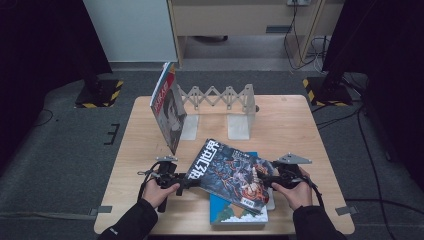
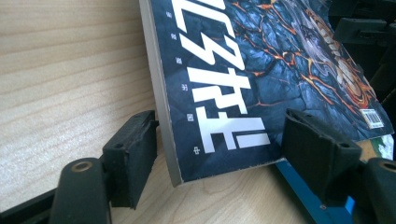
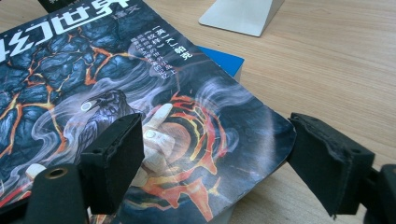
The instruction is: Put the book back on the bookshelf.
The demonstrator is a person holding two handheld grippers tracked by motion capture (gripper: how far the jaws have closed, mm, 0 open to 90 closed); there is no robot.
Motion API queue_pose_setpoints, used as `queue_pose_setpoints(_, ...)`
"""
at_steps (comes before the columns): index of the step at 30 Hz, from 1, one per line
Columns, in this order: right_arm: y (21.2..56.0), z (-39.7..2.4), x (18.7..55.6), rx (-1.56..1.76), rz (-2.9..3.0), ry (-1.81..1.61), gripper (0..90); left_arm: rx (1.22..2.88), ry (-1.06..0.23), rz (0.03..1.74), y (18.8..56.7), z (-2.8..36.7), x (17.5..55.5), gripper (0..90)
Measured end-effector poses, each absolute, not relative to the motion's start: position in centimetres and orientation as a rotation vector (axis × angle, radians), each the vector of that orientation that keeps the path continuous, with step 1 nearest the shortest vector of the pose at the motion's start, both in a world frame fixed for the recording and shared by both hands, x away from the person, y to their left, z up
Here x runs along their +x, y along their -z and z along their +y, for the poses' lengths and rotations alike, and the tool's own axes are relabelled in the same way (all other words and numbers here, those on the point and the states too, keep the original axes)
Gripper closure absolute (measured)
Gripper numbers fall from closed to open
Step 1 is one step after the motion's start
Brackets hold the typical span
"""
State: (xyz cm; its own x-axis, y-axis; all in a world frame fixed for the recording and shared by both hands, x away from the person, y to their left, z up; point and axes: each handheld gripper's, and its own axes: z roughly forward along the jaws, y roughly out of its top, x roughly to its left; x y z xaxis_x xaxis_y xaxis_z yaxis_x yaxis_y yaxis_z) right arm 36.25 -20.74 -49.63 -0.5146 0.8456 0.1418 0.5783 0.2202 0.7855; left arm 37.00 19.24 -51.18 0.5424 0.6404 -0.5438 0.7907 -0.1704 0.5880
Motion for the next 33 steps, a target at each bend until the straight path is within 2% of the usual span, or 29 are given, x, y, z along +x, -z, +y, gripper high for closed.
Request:
queue_pose_setpoints(4, 49.9, -20.6, 36.3, 1.341, 2.188, -1.178, 18.6, 1.865, 0.287, 1.161, 51.7, 18.4, 37.3, 24.8)
queue_pose_setpoints(10, 49.9, -20.6, 36.3, 1.347, 2.186, -1.179, 18.1, 1.855, 0.31, 1.173, 51.8, 18.0, 37.6, 24.3)
queue_pose_setpoints(12, 50.0, -20.6, 36.3, 1.352, 2.184, -1.18, 17.9, 1.842, 0.31, 1.189, 51.7, 18.1, 37.7, 27.1)
queue_pose_setpoints(16, 50.1, -20.6, 36.3, 1.361, 2.181, -1.187, 17.9, 1.792, 0.307, 1.198, 51.0, 18.6, 37.6, 38.8)
queue_pose_setpoints(18, 50.1, -20.7, 36.3, 1.367, 2.172, -1.191, 17.9, 1.748, 0.297, 1.179, 50.2, 18.7, 37.5, 40.9)
queue_pose_setpoints(23, 50.2, -20.7, 36.3, 1.369, 2.163, -1.194, 17.9, 1.721, 0.277, 1.159, 49.3, 18.5, 37.4, 39.5)
queue_pose_setpoints(30, 50.3, -20.7, 36.3, 1.372, 2.162, -1.203, 17.9, 1.728, 0.337, 1.175, 49.6, 17.6, 37.8, 40.1)
queue_pose_setpoints(33, 50.3, -20.7, 36.3, 1.372, 2.159, -1.202, 17.9, 1.755, 0.315, 1.185, 49.7, 17.3, 37.9, 45.1)
